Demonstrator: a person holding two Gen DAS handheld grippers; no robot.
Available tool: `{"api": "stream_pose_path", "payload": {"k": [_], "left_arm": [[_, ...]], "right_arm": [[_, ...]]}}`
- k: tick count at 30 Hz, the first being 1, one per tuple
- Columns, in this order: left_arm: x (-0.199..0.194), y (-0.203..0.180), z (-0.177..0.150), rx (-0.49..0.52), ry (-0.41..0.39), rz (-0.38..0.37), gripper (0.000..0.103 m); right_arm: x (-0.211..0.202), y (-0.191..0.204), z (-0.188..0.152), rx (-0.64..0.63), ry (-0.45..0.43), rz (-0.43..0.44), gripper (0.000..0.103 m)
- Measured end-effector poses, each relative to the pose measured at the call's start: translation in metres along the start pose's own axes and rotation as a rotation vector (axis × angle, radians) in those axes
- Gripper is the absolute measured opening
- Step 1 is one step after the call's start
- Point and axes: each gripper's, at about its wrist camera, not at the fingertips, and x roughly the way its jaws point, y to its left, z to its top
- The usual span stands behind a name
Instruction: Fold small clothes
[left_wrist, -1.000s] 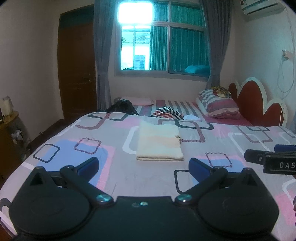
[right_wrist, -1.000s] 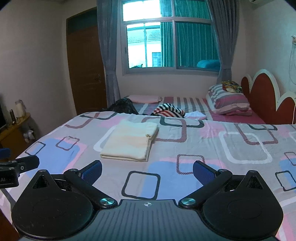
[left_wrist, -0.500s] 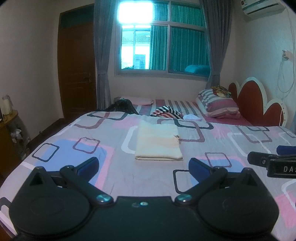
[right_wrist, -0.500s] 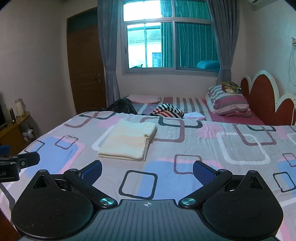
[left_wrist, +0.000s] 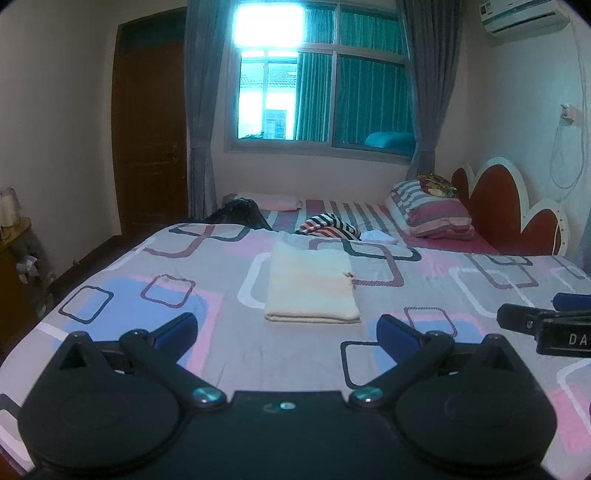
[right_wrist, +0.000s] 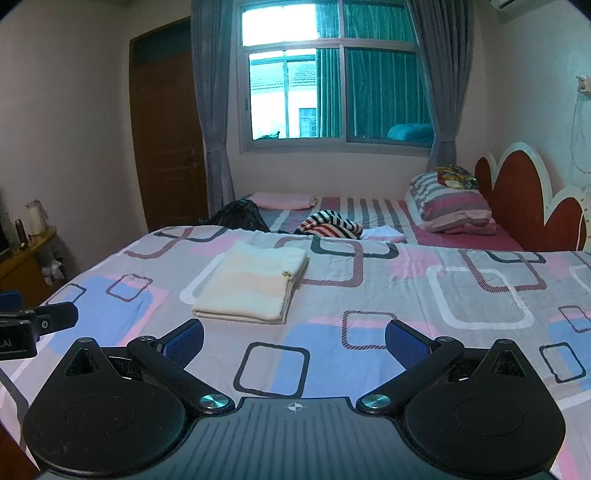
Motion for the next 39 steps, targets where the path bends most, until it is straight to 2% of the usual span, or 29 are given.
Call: {"api": "stream_pose_path", "payload": {"k": [39], "left_arm": [[0.006,-0.007,0.006,0.027,-0.015,-0.024,0.102]], "right_arm": [[-0.012,-0.019,0.005,0.006,-0.002,0.001,0.103]]}}
